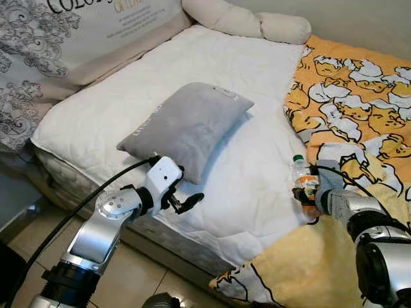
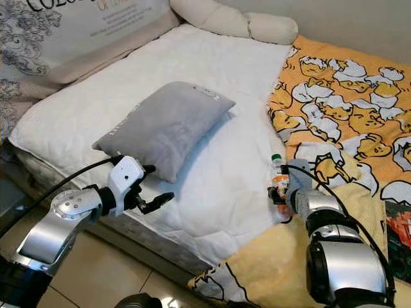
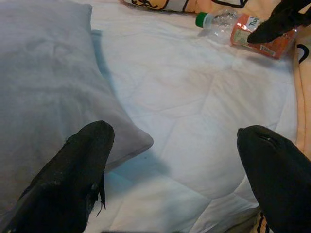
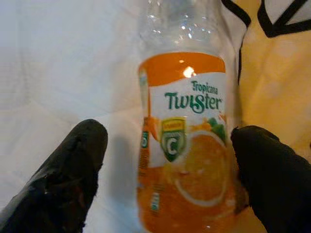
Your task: Clean up the room
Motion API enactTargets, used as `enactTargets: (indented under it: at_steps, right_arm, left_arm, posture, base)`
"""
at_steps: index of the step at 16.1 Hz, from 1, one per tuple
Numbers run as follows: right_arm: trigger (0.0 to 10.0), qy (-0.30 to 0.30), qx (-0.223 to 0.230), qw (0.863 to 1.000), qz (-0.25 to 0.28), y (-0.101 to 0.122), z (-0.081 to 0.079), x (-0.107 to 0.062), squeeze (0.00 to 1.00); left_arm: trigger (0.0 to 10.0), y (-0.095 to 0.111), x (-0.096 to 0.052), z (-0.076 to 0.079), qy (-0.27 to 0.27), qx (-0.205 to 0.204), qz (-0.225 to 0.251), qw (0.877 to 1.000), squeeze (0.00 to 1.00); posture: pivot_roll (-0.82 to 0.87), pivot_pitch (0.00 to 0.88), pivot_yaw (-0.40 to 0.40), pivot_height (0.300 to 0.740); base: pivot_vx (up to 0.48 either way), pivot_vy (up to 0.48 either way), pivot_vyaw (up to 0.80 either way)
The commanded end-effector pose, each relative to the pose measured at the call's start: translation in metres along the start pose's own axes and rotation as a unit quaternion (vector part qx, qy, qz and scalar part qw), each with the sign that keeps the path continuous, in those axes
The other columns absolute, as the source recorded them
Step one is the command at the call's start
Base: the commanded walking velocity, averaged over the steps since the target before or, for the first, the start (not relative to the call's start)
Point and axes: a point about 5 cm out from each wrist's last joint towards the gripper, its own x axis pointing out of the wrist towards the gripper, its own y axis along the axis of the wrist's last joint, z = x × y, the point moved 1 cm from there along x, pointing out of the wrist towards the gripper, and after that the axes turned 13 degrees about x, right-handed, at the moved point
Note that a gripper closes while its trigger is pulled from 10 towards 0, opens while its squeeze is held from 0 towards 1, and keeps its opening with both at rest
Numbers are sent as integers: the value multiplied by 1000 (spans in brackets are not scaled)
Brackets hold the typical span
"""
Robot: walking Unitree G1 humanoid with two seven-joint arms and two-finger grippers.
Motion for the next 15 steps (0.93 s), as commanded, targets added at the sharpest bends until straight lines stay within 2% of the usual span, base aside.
enactTargets:
  at_steps: [1,4,7,8,12,15]
  right_arm:
    - [2392,-4,6,1000,-8,-6,4,1,0]
    - [2275,-27,-8,998,-47,-35,7,5,0]
    - [0,-55,5,997,-45,-45,11,6,0]
    - [0,-55,3,997,-45,-45,11,6,0]
    - [0,-40,23,999,-24,-40,5,7,0]
    - [0,-16,64,997,39,-10,1,4,0]
  left_arm:
    - [10000,4,0,-1,-6,8,0,1000,0]
    - [10000,0,-2,0,-12,7,-9,1000,0]
    - [10000,-1,-2,0,-18,6,-12,1000,0]
    - [10000,-1,-2,0,-19,7,-13,1000,0]
    - [10000,-2,-2,-2,-19,9,-15,1000,0]
    - [10000,-3,-4,0,-10,6,-15,1000,0]
  posture:
    - [41,0,-14,740]
    - [52,0,-6,740]
    - [60,0,4,740]
    - [60,0,6,740]
    - [60,0,10,740]
    - [59,0,0,740]
  base:
    - [0,0,0]
    - [0,0,0]
    - [0,0,0]
    - [0,0,0]
    - [0,0,0]
    - [0,0,0]
